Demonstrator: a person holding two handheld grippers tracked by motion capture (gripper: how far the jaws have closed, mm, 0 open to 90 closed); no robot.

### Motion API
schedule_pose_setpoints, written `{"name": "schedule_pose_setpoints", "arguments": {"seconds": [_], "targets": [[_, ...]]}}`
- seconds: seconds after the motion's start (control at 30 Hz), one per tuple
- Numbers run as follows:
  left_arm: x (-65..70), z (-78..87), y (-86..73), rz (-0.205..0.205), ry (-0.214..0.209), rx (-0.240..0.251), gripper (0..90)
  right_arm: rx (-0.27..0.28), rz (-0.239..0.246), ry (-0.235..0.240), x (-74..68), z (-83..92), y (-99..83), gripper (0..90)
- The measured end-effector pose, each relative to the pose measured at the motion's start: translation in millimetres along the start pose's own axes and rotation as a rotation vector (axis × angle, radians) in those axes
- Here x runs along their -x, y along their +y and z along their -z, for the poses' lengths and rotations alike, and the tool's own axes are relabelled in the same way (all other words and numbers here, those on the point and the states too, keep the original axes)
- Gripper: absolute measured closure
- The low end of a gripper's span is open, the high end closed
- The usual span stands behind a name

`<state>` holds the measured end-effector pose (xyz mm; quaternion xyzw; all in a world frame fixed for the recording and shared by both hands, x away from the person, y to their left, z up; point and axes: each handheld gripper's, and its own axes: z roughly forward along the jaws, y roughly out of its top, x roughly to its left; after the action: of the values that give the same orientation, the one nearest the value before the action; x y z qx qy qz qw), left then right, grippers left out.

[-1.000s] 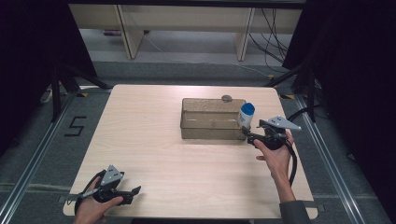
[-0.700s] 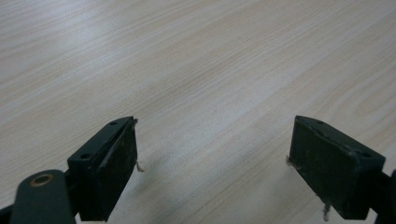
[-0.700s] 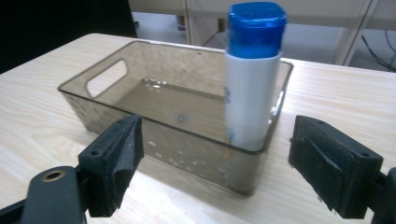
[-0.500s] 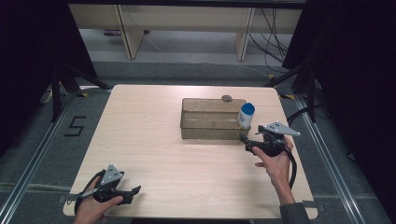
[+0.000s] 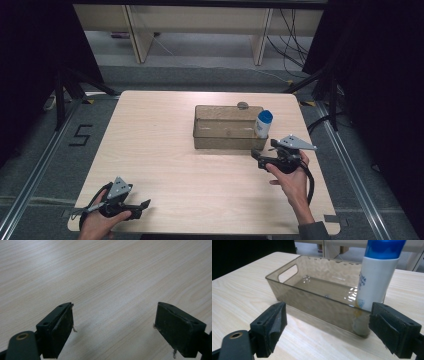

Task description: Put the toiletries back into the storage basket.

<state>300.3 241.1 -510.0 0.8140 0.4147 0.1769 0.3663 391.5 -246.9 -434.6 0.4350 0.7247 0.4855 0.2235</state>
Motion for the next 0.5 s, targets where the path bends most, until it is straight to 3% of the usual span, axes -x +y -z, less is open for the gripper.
{"name": "schedule_pose_setpoints", "arguments": {"seconds": [0.1, 0.13, 0.17, 0.37, 0.5], "targets": [[0.3, -0.4, 0.2, -0.001, -0.003, 0.006, 14.8, -0.017, -0.027, 0.009, -4.5, 0.8, -2.4, 15.7], [0.6, -0.3, 0.5, -0.003, -0.012, -0.001, 14.8, -0.002, 0.014, -0.004, -2.6, 0.2, -3.0, 15.7], [1.2, -1.5, 0.3, -0.002, -0.005, 0.01, 14.8, -0.018, -0.004, 0.006, -4.1, 0.4, -4.4, 15.7], [0.4, -0.3, 2.2, -0.027, -0.01, -0.01, 14.8, -0.027, 0.017, 0.003, -8.0, 5.4, -9.9, 15.7], [1.7, -0.5, 1.6, -0.015, -0.019, 0.005, 14.8, -0.023, 0.005, 0.014, -9.9, 11.2, -13.1, 15.8]]}}
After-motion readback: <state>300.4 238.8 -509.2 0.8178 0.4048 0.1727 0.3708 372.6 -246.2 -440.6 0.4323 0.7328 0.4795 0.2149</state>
